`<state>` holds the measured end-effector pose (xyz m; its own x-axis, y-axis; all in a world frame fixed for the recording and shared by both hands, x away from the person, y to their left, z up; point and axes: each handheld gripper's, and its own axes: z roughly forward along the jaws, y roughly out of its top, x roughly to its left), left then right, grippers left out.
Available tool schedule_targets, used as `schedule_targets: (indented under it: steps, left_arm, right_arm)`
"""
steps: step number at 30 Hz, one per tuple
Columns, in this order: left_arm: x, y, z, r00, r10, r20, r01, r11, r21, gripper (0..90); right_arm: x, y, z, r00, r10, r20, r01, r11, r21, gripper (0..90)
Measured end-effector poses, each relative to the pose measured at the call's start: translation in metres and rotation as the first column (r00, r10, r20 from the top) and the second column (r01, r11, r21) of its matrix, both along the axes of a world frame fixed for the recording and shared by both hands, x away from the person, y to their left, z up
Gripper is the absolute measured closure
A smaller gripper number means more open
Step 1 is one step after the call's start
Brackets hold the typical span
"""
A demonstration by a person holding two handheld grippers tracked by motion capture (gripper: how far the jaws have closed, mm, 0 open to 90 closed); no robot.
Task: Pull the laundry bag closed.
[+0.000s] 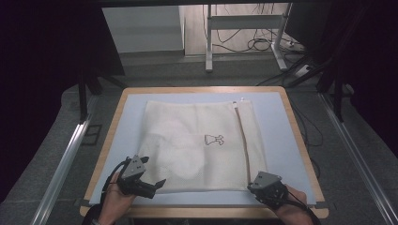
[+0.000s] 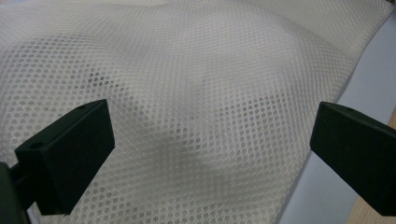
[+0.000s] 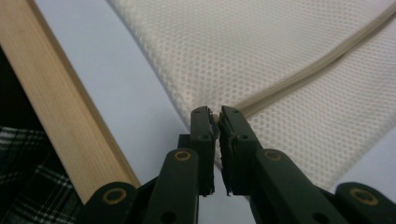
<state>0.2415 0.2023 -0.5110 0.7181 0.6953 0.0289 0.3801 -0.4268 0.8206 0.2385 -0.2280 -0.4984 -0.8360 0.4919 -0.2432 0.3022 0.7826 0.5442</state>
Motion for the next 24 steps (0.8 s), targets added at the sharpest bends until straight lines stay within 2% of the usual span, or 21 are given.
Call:
schedule_targets:
  steps: [7,12,16,22,23,24]
  left_arm:
    - [0.000,-0.002,0.000,1.0000,-0.007,-0.006,0.007,1.0000,-0.005,0.0]
    - [0.002,-0.007,0.002,0.9990,-0.021,-0.040,0.020,0.9992,-0.036,0.5]
    - [0.004,-0.014,0.004,0.9972,-0.037,-0.065,0.034,0.9983,-0.047,1.4]
    - [0.006,-0.025,0.007,0.9961,-0.052,-0.071,0.049,0.9979,-0.041,1.9]
    - [0.006,-0.027,0.008,0.9957,-0.059,-0.072,0.055,0.9973,-0.049,1.9]
    - [0.007,-0.030,0.010,0.9943,-0.072,-0.079,0.066,0.9950,-0.074,2.0]
  right_arm:
    - [0.002,0.000,-0.002,1.0000,-0.003,-0.003,0.003,0.9999,-0.016,83.9]
    - [0.002,0.001,-0.002,1.0000,-0.006,0.002,0.006,0.9998,-0.021,85.3]
    - [0.003,0.000,-0.001,1.0000,-0.009,-0.003,0.009,0.9999,-0.008,85.3]
    - [0.004,-0.001,-0.001,0.9998,-0.017,-0.013,0.017,0.9998,0.002,85.3]
    - [0.004,-0.001,-0.001,0.9997,-0.018,-0.017,0.018,0.9998,0.004,85.3]
    - [0.004,-0.002,-0.001,0.9995,-0.019,-0.023,0.019,0.9998,0.009,85.4]
